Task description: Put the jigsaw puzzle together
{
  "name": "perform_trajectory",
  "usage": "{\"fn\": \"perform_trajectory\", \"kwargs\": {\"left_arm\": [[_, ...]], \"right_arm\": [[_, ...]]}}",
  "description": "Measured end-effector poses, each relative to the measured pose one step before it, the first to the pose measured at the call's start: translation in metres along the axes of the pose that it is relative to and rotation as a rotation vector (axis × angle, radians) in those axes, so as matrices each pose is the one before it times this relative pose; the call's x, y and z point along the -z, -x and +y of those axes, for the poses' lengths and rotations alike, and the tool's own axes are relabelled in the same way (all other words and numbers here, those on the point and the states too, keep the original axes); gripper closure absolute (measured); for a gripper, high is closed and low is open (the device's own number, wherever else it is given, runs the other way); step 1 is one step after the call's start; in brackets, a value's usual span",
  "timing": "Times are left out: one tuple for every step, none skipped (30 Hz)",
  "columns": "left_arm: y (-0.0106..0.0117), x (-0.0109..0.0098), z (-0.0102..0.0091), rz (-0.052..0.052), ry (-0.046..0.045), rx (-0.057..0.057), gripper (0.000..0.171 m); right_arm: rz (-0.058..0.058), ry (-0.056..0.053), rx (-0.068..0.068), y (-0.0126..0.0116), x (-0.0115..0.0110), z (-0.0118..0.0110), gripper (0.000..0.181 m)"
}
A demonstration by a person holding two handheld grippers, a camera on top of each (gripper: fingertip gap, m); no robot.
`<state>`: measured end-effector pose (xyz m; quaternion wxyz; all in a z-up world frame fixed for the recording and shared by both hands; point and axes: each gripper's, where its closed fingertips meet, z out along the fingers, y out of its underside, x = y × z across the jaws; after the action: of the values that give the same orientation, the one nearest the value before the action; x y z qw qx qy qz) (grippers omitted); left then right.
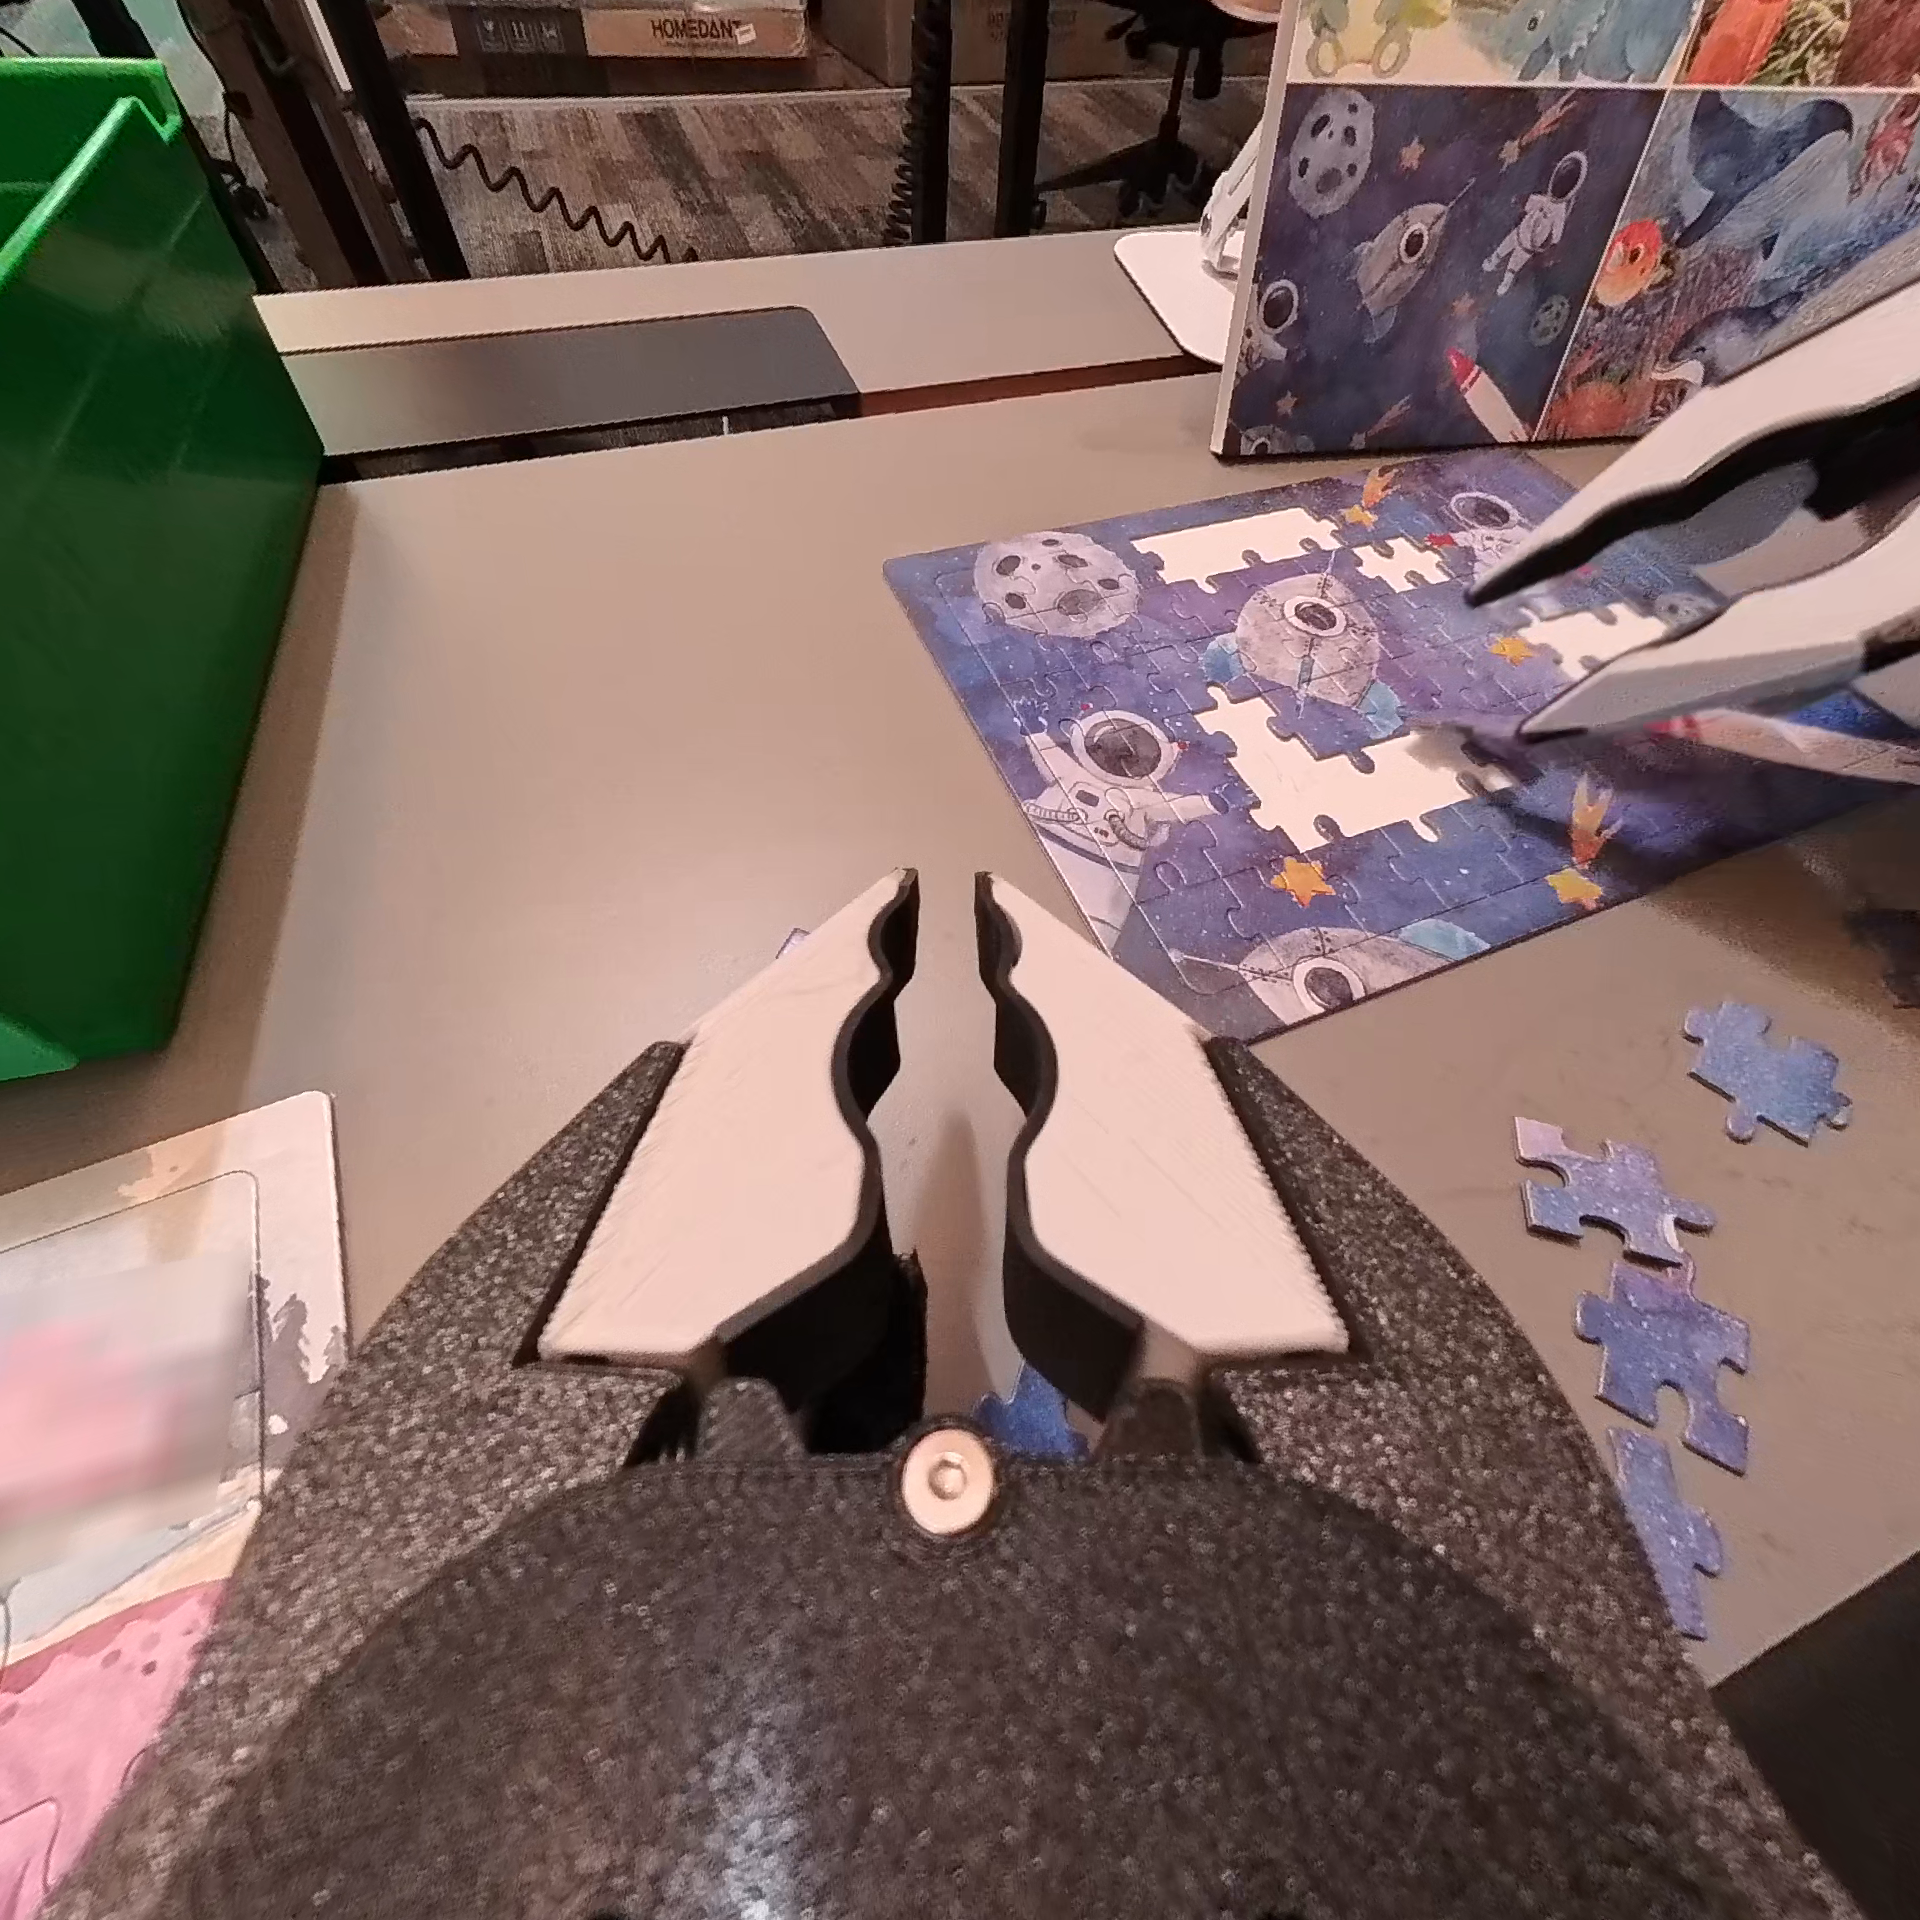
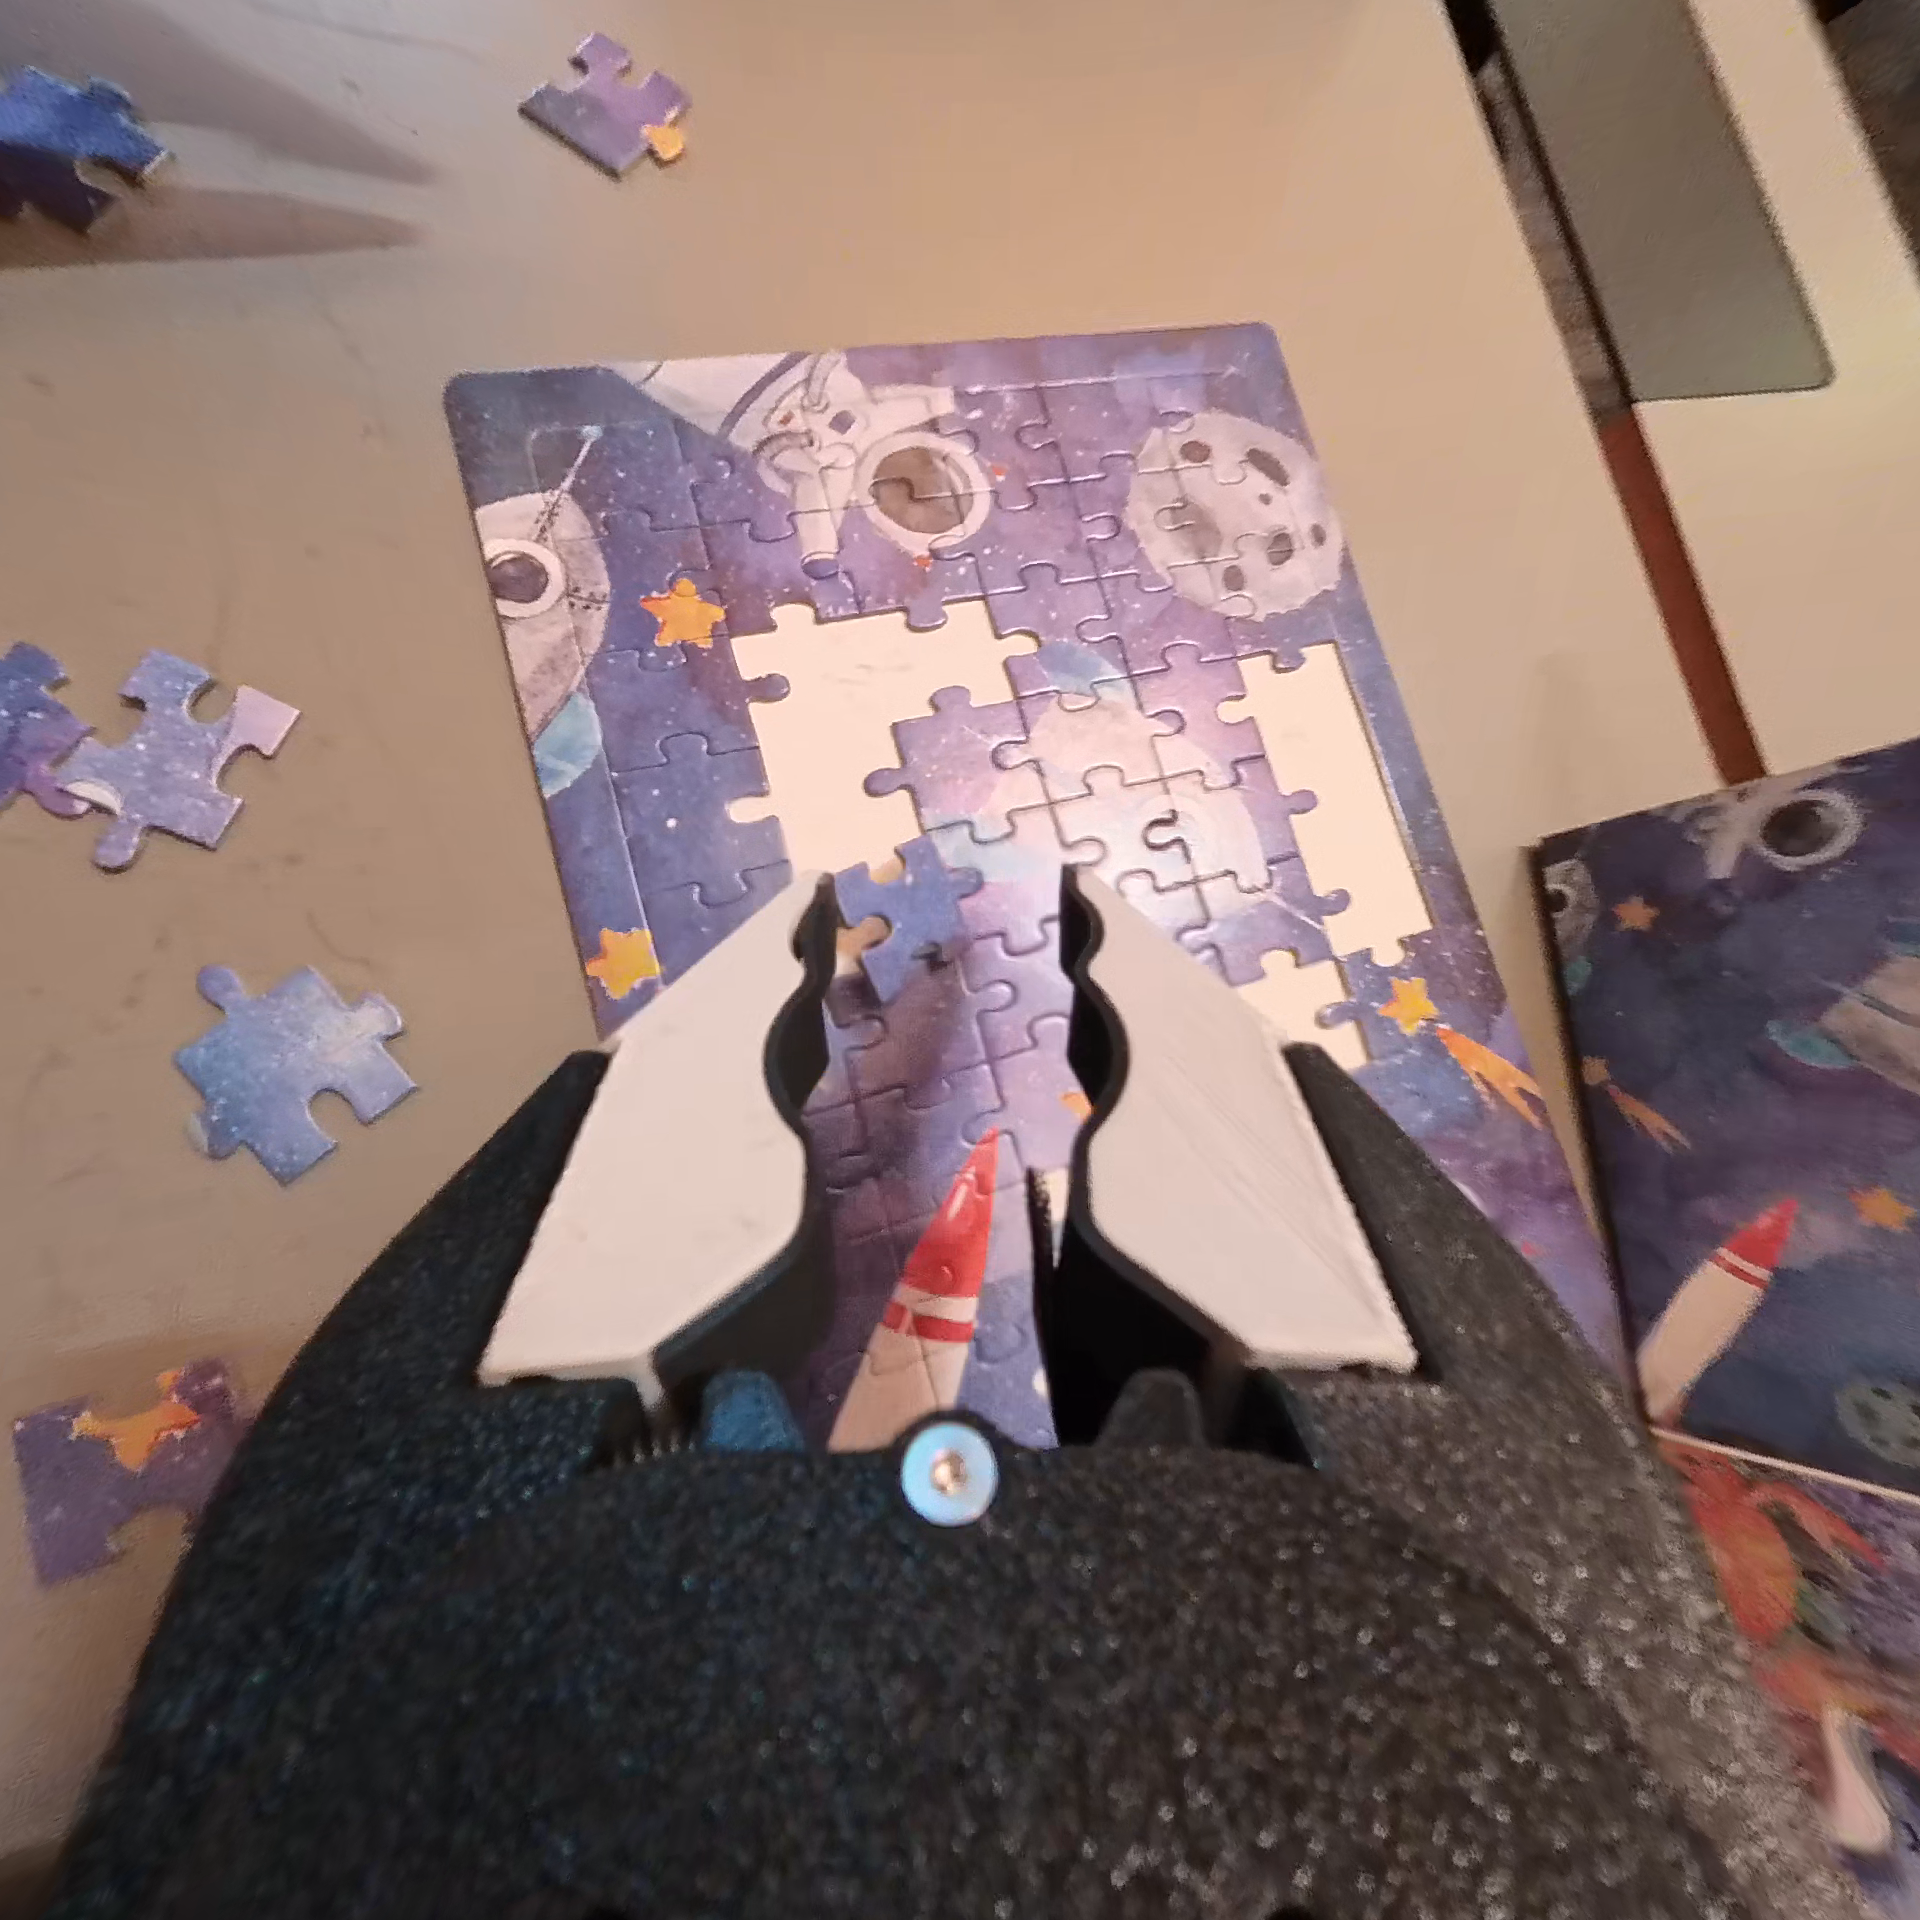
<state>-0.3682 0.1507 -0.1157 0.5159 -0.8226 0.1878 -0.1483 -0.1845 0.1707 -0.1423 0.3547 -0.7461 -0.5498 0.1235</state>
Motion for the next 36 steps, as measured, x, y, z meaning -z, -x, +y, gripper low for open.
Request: {"fn": "perform_trajectory", "kwargs": {"left_arm": [[0.00016,-0.00008,-0.00007,0.0002,-0.00017,0.0012,0.161],[-0.00010,-0.00007,0.00015,0.0007,0.00070,0.0008,0.161],[0.00007,-0.00003,0.00005,-0.0002,0.00067,0.0001,0.161],[-0.00008,-0.00006,-0.00004,0.0001,-0.00020,-0.0005,0.161],[-0.00008,-0.00002,0.00004,0.0001,0.00040,-0.0004,0.161],[-0.00015,-0.00022,0.00011,0.0006,0.00092,-0.0002,0.161],[-0.00012,-0.00015,0.00014,0.0003,0.00084,-0.0006,0.161],[-0.00013,-0.00006,0.00002,0.0000,0.00040,-0.0008,0.161],[-0.00024,-0.00013,0.00013,0.0003,0.00062,-0.0010,0.161],[-0.00002,-0.00009,0.00008,-0.0003,0.00108,-0.0009,0.161],[-0.00009,-0.00016,0.00012,0.0000,0.00076,-0.0004,0.161],[-0.00009,-0.00009,0.00019,0.0004,0.00109,-0.0001,0.161],[-0.00004,-0.00003,0.00001,-0.0002,0.00017,-0.0004,0.161],[0.00008,-0.00003,-0.00005,-0.0006,-0.00037,0.0000,0.161],[-0.00011,-0.00010,0.00000,0.0005,0.00039,0.0001,0.161],[-0.00018,-0.00004,0.00016,0.0009,0.00064,-0.0005,0.161],[-0.00032,0.00002,0.00007,0.0012,0.00043,-0.0009,0.161],[-0.00051,-0.00007,0.00021,0.0017,0.00101,-0.0018,0.161],[-0.00039,-0.00008,0.00025,0.0008,0.00143,-0.0028,0.161],[-0.00032,-0.00006,0.00001,-0.0003,0.00012,-0.0025,0.161],[-0.00030,-0.00006,-0.00013,0.0003,-0.00009,-0.0021,0.161],[-0.00027,-0.00014,0.00017,0.0004,0.00110,-0.0018,0.161],[-0.00049,-0.00041,0.00049,0.0017,0.00320,-0.0017,0.161],[-0.00084,-0.00057,0.00091,0.0028,0.00573,-0.0033,0.161],[-0.00094,-0.00067,0.00116,0.0025,0.00743,-0.0059,0.160],[-0.00108,-0.00054,0.00106,0.0009,0.00685,-0.0086,0.160],[-0.00078,-0.00028,0.00064,-0.0022,0.00384,-0.0102,0.160],[-0.00048,-0.00005,0.00028,-0.0032,0.00167,-0.0102,0.160],[-0.00063,-0.00024,0.00052,-0.0014,0.00292,-0.0085,0.160],[-0.00063,-0.00058,0.00063,0.0002,0.00468,-0.0061,0.160],[-0.00064,-0.00100,0.00087,0.0011,0.00714,-0.0047,0.160],[-0.00063,-0.00138,0.00121,0.0013,0.01041,-0.0054,0.160],[-0.00101,-0.00190,0.00136,0.0019,0.01287,-0.0071,0.160],[-0.00194,-0.00245,0.00138,0.0062,0.01451,-0.0098,0.160],[-0.00390,-0.00369,0.00072,0.0165,0.01616,-0.0146,0.160],[-0.00583,-0.00513,0.00037,0.0258,0.02199,-0.0149,0.160]], "right_arm": [[0.0199,-0.0058,0.0001,-0.00467,0.00466,-0.00066,0.139],[0.0243,-0.0034,-0.0009,-0.00577,0.00488,0.00018,0.142],[0.0359,0.0041,0.0022,-0.00800,0.00538,0.00232,0.146],[0.0373,0.0098,0.0011,-0.00836,0.00566,0.00435,0.147],[0.0329,0.0109,-0.0072,-0.00822,0.00532,0.00517,0.147],[0.0168,0.0147,-0.0141,-0.00584,0.00464,0.00595,0.147],[-0.0052,0.0189,-0.0237,-0.00255,0.00373,0.00628,0.147],[-0.0369,0.0159,-0.0295,0.00307,0.00228,0.00510,0.147],[-0.0634,0.0119,-0.0271,0.00854,0.00048,0.00406,0.147],[-0.0660,0.0174,-0.0197,0.01035,-0.00181,0.00450,0.147],[-0.0367,0.0242,-0.0073,0.00658,-0.00417,0.00439,0.146],[-0.0061,0.0149,0.0028,0.00222,-0.00586,0.00176,0.143],[0.0024,0.0114,0.0073,0.00115,-0.00624,-0.00007,0.140],[0.0090,0.0032,0.0075,-0.00016,-0.00580,-0.00194,0.140],[-0.0071,-0.0074,0.0040,0.00213,-0.00520,-0.00313,0.140],[-0.0186,-0.0068,-0.0003,0.00353,-0.00461,-0.00218,0.141],[-0.0125,-0.0008,-0.0028,0.00196,-0.00422,-0.00018,0.142],[-0.0212,0.0011,-0.0045,0.00267,-0.00298,0.00076,0.146],[-0.0186,-0.0148,-0.0132,0.00157,-0.00022,-0.00156,0.150],[-0.0053,0.0000,-0.0084,-0.00043,-0.00019,0.00081,0.150],[-0.0017,-0.0009,-0.0099,-0.00082,0.00050,0.00066,0.153],[-0.0037,-0.0006,-0.0062,-0.00018,0.00057,0.00074,0.157],[-0.0040,-0.0001,-0.0041,0.00007,0.00052,0.00051,0.157],[-0.0062,0.0036,-0.0019,0.00062,0.00094,0.00073,0.157],[-0.0059,0.0066,0.0012,0.00067,0.00157,0.00088,0.162],[0.0026,0.0064,0.0051,-0.00053,0.00344,0.00121,0.170],[0.0184,0.0043,0.0074,-0.00294,0.00674,0.00218,0.179],[0.0386,0.0024,-0.0011,-0.00691,0.01045,0.00358,0.181],[0.0478,-0.0028,-0.0218,-0.00994,0.01283,0.00475,0.181],[0.0252,-0.0008,-0.0397,-0.00771,0.01293,0.00712,0.181],[-0.0061,-0.0011,-0.0485,-0.00275,0.01137,0.00928,0.181],[-0.0328,-0.0038,-0.0443,0.00240,0.00898,0.01055,0.181],[-0.0118,-0.0034,-0.0286,0.00002,0.00689,0.01088,0.181],[0.0313,-0.0117,-0.0164,-0.00639,0.00515,0.00820,0.180],[0.0270,-0.0203,-0.0170,-0.00515,0.00329,0.00415,0.175],[-0.0169,-0.0259,-0.0198,0.00287,0.00086,0.00076,0.168]]}}
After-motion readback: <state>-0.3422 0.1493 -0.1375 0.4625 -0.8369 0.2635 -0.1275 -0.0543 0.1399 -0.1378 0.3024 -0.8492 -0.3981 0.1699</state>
